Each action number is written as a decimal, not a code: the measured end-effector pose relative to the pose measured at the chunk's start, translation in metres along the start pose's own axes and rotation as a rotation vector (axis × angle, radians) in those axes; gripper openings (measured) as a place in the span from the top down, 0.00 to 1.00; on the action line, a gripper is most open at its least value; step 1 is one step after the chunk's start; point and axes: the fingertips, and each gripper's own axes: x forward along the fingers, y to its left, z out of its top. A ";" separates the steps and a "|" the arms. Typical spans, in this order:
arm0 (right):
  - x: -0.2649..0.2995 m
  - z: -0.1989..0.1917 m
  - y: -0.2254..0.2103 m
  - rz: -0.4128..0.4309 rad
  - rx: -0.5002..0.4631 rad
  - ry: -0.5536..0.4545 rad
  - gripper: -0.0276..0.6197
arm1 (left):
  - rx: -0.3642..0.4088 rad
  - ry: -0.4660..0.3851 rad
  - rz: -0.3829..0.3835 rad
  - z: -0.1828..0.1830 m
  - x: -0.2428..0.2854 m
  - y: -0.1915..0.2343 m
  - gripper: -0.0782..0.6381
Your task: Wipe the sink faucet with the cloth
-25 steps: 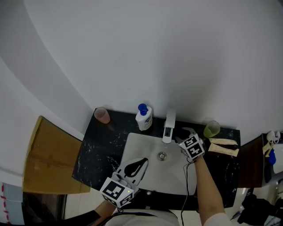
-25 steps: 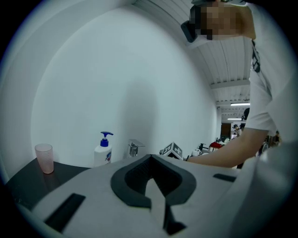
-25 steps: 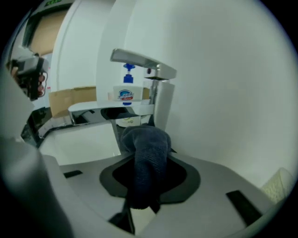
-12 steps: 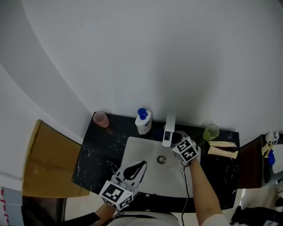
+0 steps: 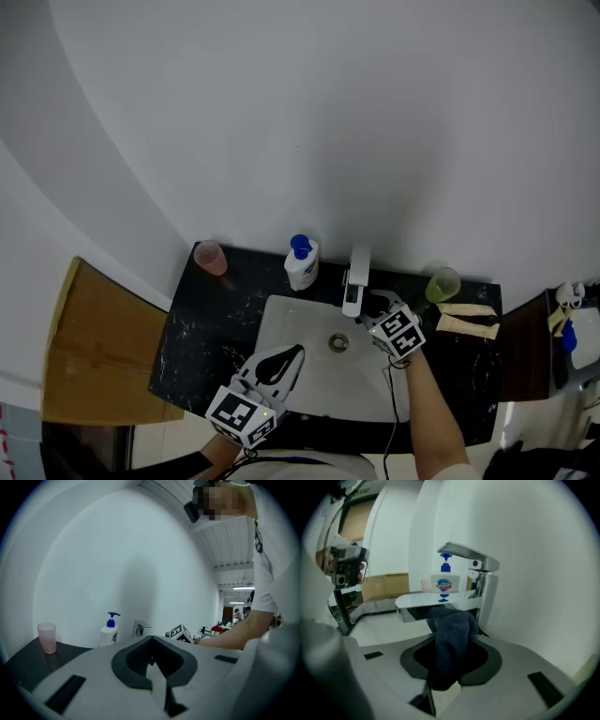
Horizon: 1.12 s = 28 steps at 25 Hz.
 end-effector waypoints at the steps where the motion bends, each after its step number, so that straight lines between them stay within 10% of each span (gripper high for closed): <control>1: 0.007 0.004 0.003 0.005 -0.012 0.006 0.77 | 0.001 -0.004 -0.009 -0.002 0.001 -0.001 0.89; 8: 0.000 -0.019 -0.036 -0.154 0.087 0.058 0.77 | -0.001 -0.015 -0.022 -0.003 0.000 0.003 0.89; 17: 0.011 0.008 0.005 0.002 0.011 0.016 0.77 | -0.011 -0.014 -0.034 0.000 -0.001 0.007 0.89; 28: -0.026 -0.018 -0.042 -0.234 0.164 0.014 0.77 | -0.009 -0.019 -0.031 -0.002 -0.018 0.014 0.89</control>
